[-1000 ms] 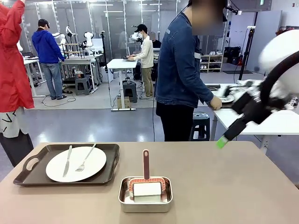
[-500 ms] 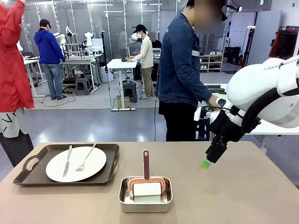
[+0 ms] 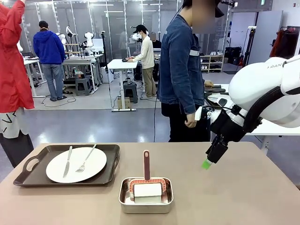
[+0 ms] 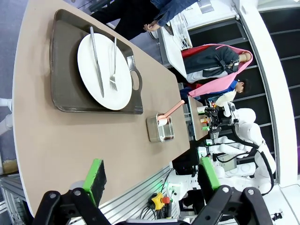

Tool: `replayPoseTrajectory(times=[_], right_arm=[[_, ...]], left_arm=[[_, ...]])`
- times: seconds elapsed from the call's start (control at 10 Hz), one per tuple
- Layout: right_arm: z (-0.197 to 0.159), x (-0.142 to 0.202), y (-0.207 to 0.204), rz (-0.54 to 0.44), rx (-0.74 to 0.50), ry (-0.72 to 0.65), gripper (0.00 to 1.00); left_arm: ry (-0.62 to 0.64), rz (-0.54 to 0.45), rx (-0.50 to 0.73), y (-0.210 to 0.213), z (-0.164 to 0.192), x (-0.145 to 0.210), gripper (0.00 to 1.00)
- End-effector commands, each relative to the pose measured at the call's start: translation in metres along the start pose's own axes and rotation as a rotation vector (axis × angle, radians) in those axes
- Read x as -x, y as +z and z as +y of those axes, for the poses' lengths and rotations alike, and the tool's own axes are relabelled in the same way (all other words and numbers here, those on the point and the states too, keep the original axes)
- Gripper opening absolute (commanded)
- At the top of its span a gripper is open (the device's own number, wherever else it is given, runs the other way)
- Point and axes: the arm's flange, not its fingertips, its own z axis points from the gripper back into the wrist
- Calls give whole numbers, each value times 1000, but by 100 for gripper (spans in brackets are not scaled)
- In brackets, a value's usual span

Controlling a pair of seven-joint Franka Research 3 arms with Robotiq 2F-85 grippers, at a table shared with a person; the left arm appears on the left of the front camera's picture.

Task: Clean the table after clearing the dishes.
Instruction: When the left (or right) Handle tray is removed, use the left hand (or right hand) to clean the left (or right) side of the table with the Lint Roller.

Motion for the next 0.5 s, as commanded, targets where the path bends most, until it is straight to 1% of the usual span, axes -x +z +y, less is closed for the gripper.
replayPoseTrajectory(times=[0.0,0.1,0.3,0.4], right_arm=[[-1,-43,-5,114,23,109,100],[-6,-80,-11,163,27,208,100],[-9,-134,-23,251,8,365,100],[-13,-166,-29,318,-3,463,100]], left_arm=[[-7,-9,10,3,-1,1,100],[-7,-9,10,3,-1,1,100],[-7,-9,10,3,-1,1,100],[-7,-9,10,3,-1,1,100]])
